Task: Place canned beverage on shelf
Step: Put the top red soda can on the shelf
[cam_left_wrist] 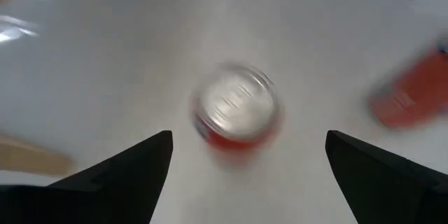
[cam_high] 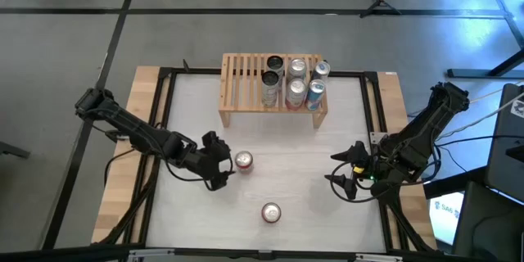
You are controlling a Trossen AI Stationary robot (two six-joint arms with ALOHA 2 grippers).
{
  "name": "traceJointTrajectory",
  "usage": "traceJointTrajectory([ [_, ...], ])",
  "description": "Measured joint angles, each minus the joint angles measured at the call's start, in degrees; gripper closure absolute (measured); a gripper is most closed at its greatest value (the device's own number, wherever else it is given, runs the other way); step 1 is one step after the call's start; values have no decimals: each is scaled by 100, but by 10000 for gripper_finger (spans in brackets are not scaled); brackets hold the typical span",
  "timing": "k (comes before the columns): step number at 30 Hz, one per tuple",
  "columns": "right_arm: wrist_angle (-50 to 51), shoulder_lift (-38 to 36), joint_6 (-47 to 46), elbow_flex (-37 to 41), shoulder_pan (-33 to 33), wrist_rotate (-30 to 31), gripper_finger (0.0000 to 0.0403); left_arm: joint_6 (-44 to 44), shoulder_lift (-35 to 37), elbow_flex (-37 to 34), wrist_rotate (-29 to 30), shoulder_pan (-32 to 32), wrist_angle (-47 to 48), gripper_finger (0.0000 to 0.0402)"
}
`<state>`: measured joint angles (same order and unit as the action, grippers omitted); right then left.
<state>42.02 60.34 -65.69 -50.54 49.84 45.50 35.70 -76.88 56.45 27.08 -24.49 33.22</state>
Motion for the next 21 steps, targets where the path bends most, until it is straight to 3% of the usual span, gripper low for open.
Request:
traceJointTrajectory([
  [4, -6, 0, -2, 0, -1, 2, 42, 85, 11, -361, 838, -223, -583, 36],
  [7, 4, 0, -2, 0, 1, 38, 42, 59, 11, -856, 753, -381, -1460, 36],
  [12, 120, 0, 2, 0, -1, 164, 42, 219, 11, -1521, -398, -418, -3034, 36],
  [17, 149, 0, 2, 0, 1, 138, 42, 1035, 11, -1548, -1267, -413, -3627, 36],
  [21, 156, 0, 2, 0, -1, 148, 42, 1075, 13, -1548, -2022, -448, -4158, 36],
])
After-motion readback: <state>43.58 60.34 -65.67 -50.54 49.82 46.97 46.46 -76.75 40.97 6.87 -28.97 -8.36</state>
